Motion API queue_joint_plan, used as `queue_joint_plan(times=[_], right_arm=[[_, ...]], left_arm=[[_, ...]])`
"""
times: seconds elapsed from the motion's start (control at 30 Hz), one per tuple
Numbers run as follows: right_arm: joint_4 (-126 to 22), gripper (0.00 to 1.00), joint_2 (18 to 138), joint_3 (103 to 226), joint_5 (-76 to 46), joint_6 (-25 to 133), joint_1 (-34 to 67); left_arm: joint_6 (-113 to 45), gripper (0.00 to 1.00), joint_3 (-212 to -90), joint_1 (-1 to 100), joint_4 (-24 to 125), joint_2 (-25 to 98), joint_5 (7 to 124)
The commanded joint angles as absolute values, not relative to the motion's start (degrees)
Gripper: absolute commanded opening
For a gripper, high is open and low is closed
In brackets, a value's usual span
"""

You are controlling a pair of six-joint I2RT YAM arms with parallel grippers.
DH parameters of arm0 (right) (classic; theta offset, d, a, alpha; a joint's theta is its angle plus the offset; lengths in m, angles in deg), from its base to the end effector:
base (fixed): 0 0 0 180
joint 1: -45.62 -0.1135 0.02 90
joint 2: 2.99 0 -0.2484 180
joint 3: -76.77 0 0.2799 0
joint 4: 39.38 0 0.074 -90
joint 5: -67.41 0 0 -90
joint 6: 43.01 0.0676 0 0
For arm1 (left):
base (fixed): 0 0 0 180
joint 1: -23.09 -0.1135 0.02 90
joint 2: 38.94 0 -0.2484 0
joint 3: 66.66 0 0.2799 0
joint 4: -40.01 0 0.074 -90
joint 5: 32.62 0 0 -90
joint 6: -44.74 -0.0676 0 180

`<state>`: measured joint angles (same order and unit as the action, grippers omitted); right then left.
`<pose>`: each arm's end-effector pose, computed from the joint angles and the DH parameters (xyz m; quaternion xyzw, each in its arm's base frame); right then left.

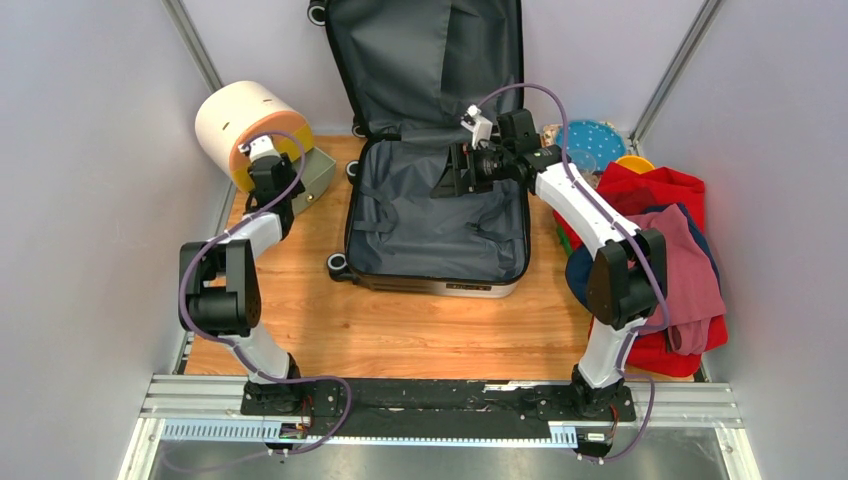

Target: Open, take out, and arrange the luggage

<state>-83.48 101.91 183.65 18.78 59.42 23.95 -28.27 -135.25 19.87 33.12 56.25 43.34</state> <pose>0.4074 0.2099 0.2796 -0.2117 0.8407 0.4200 0.2683 0.4226 0.0402 0.1885 -0.2117 0.7866 0.0307 0.5792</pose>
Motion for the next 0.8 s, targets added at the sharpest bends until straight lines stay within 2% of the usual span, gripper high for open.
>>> queue_joint_plan(times=[0.0,0.1,0.23,0.37,0.5,0.53,0.6,0.63,0.77], right_arm=[[-84.5,0.91,98.4,183.4,16.4,56.4,24.2],[-85.4,0.91,98.3,182.9,15.8,54.6,24.2],[-86.8,0.91,98.3,182.5,15.7,52.5,24.2],[-87.4,0.91,98.4,182.3,15.6,51.7,24.3],[-87.9,0.91,98.4,182.3,15.3,51.4,24.3],[-87.9,0.91,98.4,182.3,15.2,51.4,24.2],[-88.0,0.91,98.4,182.3,15.2,51.4,24.2],[-87.9,0.91,98.5,182.4,15.2,51.3,24.2],[-87.8,0.91,99.0,182.7,15.6,51.0,24.2]], left_arm=[[-24.5,0.0,-137.1,19.0,30.2,58.5,44.3],[-24.5,0.0,-136.8,18.9,30.0,59.7,44.8],[-25.0,0.14,-137.0,19.0,30.5,61.7,45.0],[-25.0,0.23,-137.5,18.5,31.4,63.1,44.9],[-23.3,0.41,-139.3,17.6,33.7,64.2,45.4],[-23.2,0.52,-139.5,17.5,34.1,64.4,45.6],[-23.3,0.65,-140.0,17.3,34.7,64.3,45.9],[-23.3,0.74,-140.1,17.1,34.9,64.1,46.5],[-23.7,0.79,-140.3,16.7,35.1,62.2,49.1]])
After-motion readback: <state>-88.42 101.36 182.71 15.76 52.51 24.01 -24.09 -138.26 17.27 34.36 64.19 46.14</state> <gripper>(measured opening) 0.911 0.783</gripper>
